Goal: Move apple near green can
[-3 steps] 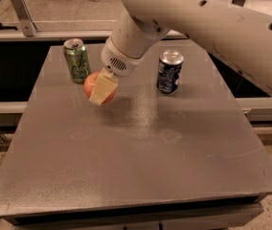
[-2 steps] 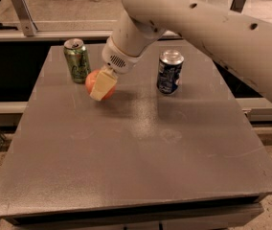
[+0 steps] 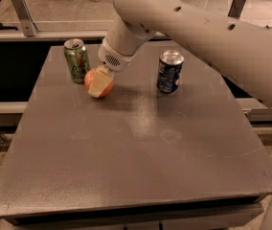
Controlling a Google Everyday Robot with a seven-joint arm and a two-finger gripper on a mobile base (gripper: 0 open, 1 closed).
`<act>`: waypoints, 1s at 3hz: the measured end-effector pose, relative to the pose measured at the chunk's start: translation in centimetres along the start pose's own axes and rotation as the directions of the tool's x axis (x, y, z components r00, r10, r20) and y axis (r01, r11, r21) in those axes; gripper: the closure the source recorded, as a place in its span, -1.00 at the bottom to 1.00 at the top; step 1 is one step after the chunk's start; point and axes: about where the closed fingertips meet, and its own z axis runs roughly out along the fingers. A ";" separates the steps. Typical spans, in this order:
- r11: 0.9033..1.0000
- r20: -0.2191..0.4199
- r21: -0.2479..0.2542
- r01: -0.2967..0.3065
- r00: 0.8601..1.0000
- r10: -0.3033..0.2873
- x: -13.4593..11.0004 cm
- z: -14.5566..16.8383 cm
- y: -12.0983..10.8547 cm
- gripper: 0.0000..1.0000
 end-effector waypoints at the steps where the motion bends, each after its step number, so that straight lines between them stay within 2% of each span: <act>1: 1.000 -0.016 0.006 -0.004 1.000 0.004 0.0 0.9 -0.6 -0.28; 2: 1.000 -0.015 -0.008 -0.011 1.000 0.011 0.0 1.7 -0.8 -0.89; 3: 0.999 0.004 -0.035 -0.015 1.000 0.015 -0.3 1.2 -0.5 -1.00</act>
Offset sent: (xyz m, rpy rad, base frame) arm 0.0157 0.0065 -0.0177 -0.0078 0.0221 -0.0119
